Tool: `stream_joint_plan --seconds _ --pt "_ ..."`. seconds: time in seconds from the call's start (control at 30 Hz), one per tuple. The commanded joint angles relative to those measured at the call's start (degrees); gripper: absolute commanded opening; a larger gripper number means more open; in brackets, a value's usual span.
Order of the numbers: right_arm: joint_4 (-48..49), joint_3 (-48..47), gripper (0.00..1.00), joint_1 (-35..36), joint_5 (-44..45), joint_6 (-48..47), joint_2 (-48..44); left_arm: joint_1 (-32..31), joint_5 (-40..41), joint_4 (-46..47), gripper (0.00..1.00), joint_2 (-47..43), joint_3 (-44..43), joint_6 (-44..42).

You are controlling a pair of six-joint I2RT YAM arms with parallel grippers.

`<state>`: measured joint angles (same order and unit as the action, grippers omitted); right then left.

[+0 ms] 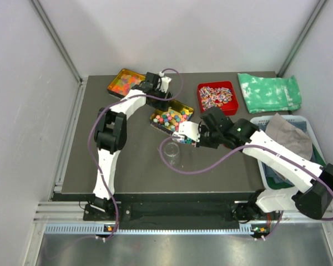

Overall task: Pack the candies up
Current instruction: Place the fake candies in the packing bottle.

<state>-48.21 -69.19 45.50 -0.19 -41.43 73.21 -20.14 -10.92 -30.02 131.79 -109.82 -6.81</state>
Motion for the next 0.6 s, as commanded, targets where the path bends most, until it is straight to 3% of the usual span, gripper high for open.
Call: stream_joint_plan --seconds 0.0,0.23,0.57 --pt "-3.65 -2.79 0.00 2.92 2.73 -2.08 -1.76 0.80 -1.65 0.23 0.81 -3.11 -2.68 -0.13" --pt "-5.49 -2.27 0.00 5.57 6.33 -3.13 -0.70 3.00 -2.18 -0.48 0.94 -6.71 -0.66 0.30" --pt "-7.52 -5.08 0.00 8.12 12.31 -5.68 2.81 6.69 -2.01 -1.00 0.99 -13.91 5.23 0.30"
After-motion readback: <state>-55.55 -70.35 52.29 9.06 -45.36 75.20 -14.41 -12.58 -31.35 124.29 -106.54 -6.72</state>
